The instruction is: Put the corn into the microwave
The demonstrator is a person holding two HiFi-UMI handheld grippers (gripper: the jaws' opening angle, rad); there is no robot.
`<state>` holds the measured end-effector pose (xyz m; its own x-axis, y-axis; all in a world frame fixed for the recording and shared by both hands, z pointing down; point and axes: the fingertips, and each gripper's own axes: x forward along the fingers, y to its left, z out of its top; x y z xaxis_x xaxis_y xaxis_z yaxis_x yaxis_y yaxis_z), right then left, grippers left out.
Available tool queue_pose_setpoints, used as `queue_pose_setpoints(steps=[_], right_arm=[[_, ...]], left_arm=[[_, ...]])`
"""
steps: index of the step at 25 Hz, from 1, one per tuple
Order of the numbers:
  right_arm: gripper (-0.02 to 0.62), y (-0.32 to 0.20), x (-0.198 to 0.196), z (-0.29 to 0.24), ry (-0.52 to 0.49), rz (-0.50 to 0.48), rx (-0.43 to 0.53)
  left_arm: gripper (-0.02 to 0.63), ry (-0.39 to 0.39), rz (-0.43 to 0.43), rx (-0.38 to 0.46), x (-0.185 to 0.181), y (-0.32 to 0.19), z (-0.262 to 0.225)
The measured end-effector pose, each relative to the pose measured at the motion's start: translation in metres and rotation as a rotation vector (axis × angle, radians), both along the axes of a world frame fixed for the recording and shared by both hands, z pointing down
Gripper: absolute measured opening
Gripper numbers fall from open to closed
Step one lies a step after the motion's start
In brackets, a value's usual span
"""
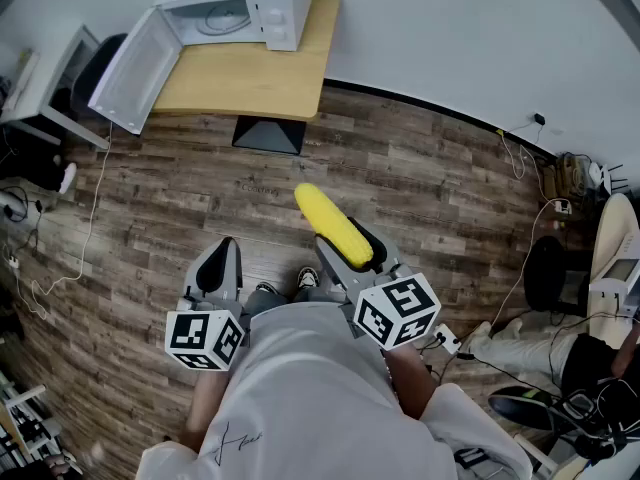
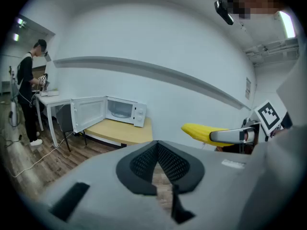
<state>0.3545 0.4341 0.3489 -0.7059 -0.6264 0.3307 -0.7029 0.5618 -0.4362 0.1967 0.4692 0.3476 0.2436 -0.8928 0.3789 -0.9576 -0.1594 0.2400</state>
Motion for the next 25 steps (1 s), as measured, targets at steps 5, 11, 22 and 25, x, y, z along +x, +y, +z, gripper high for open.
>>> queue_pose_setpoints(steps=[5,11,22,25], right_arm=[[0.262,0.0,0.001,-0.002,-0.047,-0.002,-0.021],[0.262,-0.004,-0.002,-0.001,-0.098,-0.007,-0.055],[0.262,-0.04,-0.026,-0.005,-0.094,-0.016,-0.068],[0.262,-0.057,-0.037,-0.006,-0.095,-0.008,-0.07]], left_arm=[[-0.003,0.0,-0.017,0.0,-0.004,0.003,0.0],[-0.003,0.01,-0.066,-0.01,-0.018,0.007,0.004],[-0.003,0.039,-0.135,0.008,-0.064,-0.027,0.002],[-0.003,0.053,-0.133,0.01,-0.077,-0.045,0.003]])
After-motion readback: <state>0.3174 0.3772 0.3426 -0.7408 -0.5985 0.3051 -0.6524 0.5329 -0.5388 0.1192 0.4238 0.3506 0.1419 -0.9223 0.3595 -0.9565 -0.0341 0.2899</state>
